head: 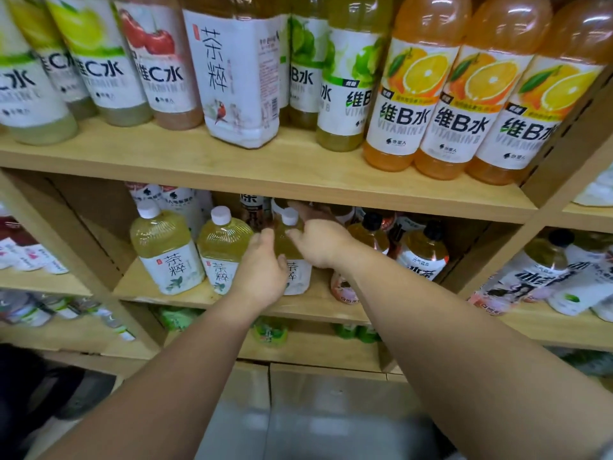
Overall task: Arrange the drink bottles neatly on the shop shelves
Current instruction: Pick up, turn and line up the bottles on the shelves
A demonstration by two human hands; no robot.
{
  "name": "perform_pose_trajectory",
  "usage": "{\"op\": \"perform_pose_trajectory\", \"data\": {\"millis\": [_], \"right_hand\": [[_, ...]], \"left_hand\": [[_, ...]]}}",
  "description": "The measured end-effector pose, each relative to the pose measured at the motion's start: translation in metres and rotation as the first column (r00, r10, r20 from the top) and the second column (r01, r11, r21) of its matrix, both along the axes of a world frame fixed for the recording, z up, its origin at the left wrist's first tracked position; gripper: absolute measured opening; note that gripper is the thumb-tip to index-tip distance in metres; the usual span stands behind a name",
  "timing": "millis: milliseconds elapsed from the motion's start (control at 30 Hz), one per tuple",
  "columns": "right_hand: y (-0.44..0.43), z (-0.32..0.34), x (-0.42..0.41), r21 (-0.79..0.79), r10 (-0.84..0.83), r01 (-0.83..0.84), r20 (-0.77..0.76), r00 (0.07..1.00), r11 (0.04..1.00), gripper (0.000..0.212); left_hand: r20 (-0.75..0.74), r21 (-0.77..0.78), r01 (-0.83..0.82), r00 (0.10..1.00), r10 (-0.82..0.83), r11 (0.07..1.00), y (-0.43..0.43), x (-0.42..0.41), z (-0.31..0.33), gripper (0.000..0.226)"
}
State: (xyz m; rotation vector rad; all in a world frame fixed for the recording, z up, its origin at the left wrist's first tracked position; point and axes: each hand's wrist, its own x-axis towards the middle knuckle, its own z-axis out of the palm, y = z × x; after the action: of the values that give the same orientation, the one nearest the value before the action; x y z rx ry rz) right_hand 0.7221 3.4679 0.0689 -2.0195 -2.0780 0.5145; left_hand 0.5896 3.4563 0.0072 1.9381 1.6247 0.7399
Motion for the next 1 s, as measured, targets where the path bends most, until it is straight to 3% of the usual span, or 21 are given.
{"op": "perform_pose_trajectory", "data": {"millis": [167, 333, 533, 633, 833, 1000], "right_hand": [[-0.001, -0.008, -0.006, 0.056, 0.002, -0.003, 0.004, 1.000, 0.998, 0.042], [-0.027, -0.017, -0.003, 0.168, 0.043, -0.024, -0.112, 0.993, 0.986, 0.034], [-0.059, -0.029, 0.004, 0.275, 0.131, -0.071, -0.204, 0.970, 0.959, 0.034], [-0.066, -0.031, 0.007, 0.298, 0.125, -0.047, -0.249, 0.960, 0.953, 0.035], [-0.077, -0.014, 0.023, 0.315, 0.089, 0.013, -0.307, 0.948, 0.949, 0.024], [-0.097, 0.021, 0.043, 0.283, 0.107, -0.007, -0.339, 0.934, 0.959, 0.019]], "left_hand": [[0.120, 0.045, 0.029, 0.992, -0.034, 0.999, -0.010, -0.014, -0.010, 0.055], [0.279, 0.024, 0.023, 0.960, -0.029, 0.999, -0.020, -0.024, -0.025, 0.064], [0.277, -0.055, 0.114, 0.956, -0.094, 0.992, -0.027, -0.023, -0.039, 0.100], [0.277, -0.069, 0.142, 0.954, -0.117, 0.987, -0.030, -0.024, -0.033, 0.100], [0.449, -0.137, 0.273, 0.874, -0.186, 0.952, -0.050, -0.018, 0.011, 0.082], [0.552, -0.112, 0.274, 0.816, -0.169, 0.955, -0.065, -0.005, 0.035, 0.074]]}}
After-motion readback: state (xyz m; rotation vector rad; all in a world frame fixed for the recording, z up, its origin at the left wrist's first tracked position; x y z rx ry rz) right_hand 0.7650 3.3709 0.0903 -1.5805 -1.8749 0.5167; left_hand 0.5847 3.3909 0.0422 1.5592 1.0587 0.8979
